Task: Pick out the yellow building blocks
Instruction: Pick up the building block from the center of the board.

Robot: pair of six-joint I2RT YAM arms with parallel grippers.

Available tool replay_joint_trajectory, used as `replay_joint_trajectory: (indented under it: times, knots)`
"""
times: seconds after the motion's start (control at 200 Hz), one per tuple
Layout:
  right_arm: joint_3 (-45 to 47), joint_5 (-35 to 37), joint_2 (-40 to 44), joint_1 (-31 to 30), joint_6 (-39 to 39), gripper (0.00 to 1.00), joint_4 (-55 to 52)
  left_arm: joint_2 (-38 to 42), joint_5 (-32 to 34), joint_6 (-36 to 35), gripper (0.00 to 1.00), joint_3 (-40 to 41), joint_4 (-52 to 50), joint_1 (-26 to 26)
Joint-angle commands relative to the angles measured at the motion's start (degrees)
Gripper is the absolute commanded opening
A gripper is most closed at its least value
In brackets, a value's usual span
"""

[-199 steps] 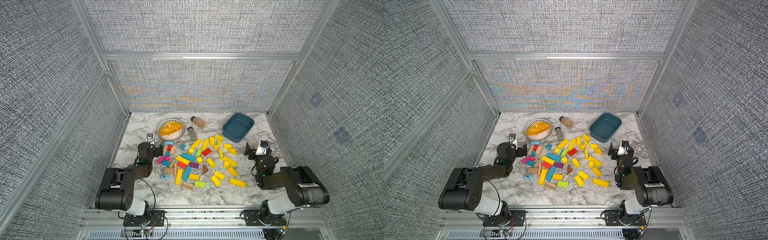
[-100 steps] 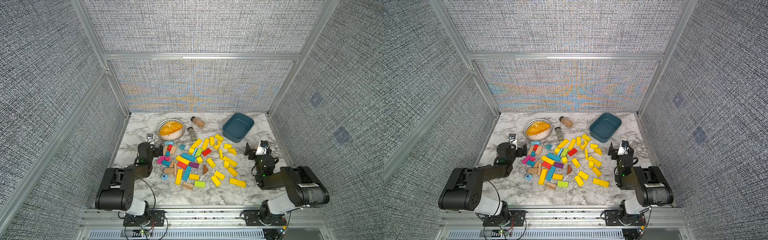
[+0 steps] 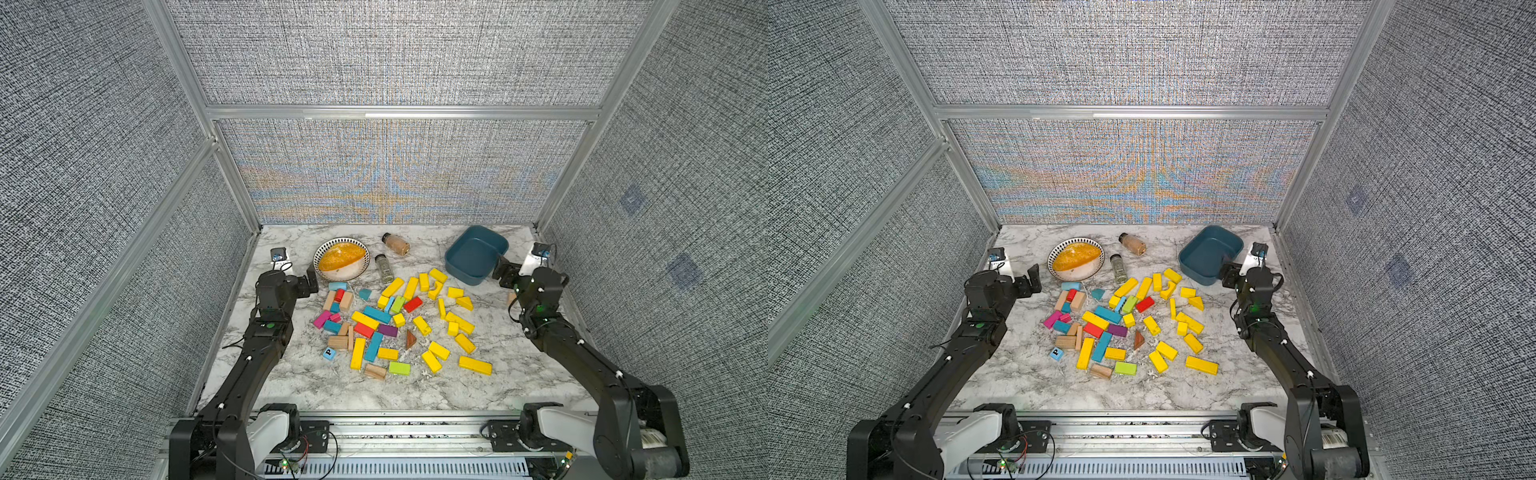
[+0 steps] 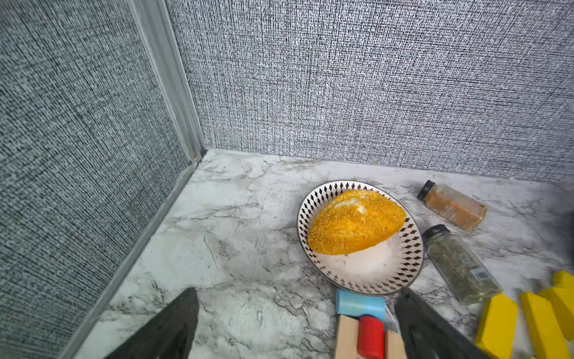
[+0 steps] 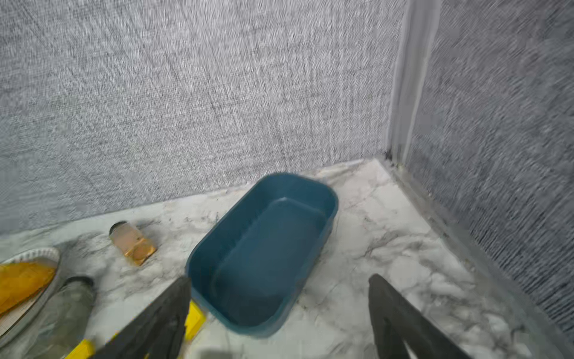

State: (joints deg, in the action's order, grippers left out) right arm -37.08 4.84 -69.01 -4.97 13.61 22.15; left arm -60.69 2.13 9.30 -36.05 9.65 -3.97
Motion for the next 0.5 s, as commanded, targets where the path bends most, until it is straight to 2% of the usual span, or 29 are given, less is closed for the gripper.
replay_joint_trajectory:
  times: [0.0,0.09,0.17,0.25,0.495]
  knots:
    - [-3.7,-4.3,-1.1,-3.8,3.0,0.89,-20.8,1.4,-7.0,7.6,1.0,-0.2,-10.4,0.0]
    - [-7.5,-5.1,-3.3,-8.1,2.6,0.86,-27.7,2.9,-12.0,11.3,1.0,1.4,-11.5,0.0]
    - [-11.4,-5.5,-6.6,-12.4,2.7,0.85,-32.6,5.0,-13.8,14.4,1.0,2.8,-13.4,-0.1]
    - [-13.6,-4.3,-10.4,-16.3,3.2,0.84,-35.5,7.9,-14.6,16.4,0.99,4.4,-15.4,-0.3]
    - [-18.1,-1.5,-21.5,-21.8,7.0,0.73,-37.8,17.4,-14.6,19.6,1.0,10.9,-19.0,-0.4]
